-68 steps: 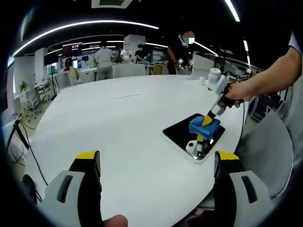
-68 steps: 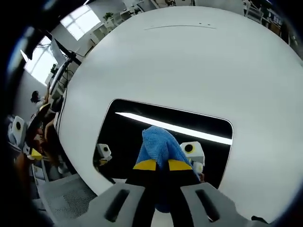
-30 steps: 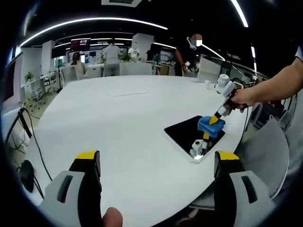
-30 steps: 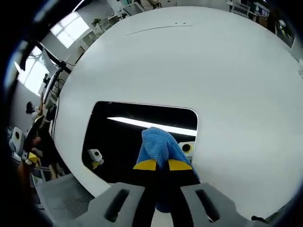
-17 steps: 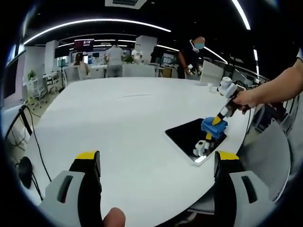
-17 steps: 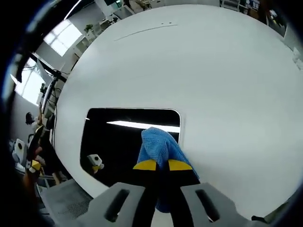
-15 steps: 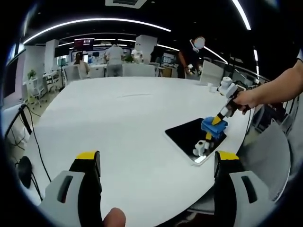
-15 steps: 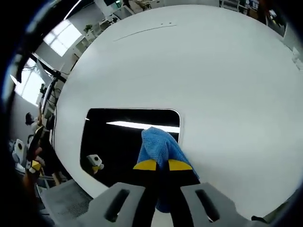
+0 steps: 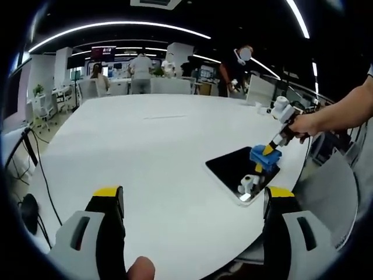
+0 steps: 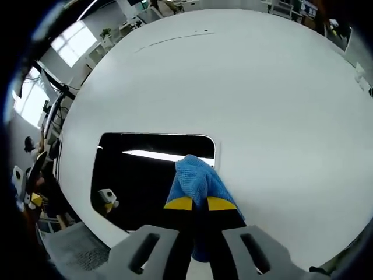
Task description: Wipe the mirror surface with the cleaning cloth until all visible marks leave the cleaned area.
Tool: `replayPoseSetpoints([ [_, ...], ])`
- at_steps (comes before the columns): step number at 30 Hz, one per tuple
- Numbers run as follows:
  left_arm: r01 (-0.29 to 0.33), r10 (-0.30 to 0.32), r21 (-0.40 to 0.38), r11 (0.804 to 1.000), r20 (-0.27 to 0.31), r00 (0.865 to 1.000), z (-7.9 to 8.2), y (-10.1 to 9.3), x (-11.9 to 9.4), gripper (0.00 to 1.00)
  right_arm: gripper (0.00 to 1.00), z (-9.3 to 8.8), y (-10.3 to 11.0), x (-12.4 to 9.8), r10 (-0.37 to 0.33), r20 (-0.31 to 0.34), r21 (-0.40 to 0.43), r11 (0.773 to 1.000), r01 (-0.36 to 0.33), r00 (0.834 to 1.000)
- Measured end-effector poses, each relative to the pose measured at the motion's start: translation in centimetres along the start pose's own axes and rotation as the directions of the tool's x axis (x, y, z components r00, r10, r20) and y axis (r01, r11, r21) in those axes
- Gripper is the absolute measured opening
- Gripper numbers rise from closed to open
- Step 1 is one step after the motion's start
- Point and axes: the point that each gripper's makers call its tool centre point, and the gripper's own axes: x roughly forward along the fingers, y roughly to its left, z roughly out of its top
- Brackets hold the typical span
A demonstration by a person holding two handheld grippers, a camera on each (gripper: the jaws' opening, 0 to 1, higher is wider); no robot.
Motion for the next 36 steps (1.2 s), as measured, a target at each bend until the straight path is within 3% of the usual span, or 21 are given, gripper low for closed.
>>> replayPoseSetpoints([
  [3, 0.003, -0.003, 0.001, 1.0, 0.0, 1.0, 0.0, 0.0, 0.1, 0.99, 0.0, 0.0, 0.0, -0.1, 0.03, 0.013, 0.078, 0.997, -0.031, 0.999],
  [5, 0.007, -0.007, -0.001, 1.0, 0.0, 1.0, 0.0, -0.1, 0.0, 0.99, 0.0, -0.1, -0.2, -0.3, 0.037, 0.021, 0.087, 0.995, -0.039, 0.999],
  [9, 0.015, -0.015, 0.01, 1.0, -0.009, 1.0, -0.2, -0.2, -0.2, 0.99, 0.0, -0.3, -0.3, -0.6, 0.007, 0.021, 0.042, 0.999, -0.008, 1.0],
  [20, 0.017, -0.017, 0.024, 1.0, -0.013, 1.0, 0.0, -0.3, -0.1, 0.99, 0.0, -0.7, -0.5, -0.7, -0.012, 0.046, 0.034, 0.999, 0.01, 0.999],
  [36, 0.042, -0.041, 0.04, 0.998, -0.035, 0.999, -0.3, -1.5, 1.2, 0.98, 0.0, -3.9, -0.1, -1.5, -0.006, 0.038, 0.015, 1.0, 0.006, 0.999],
])
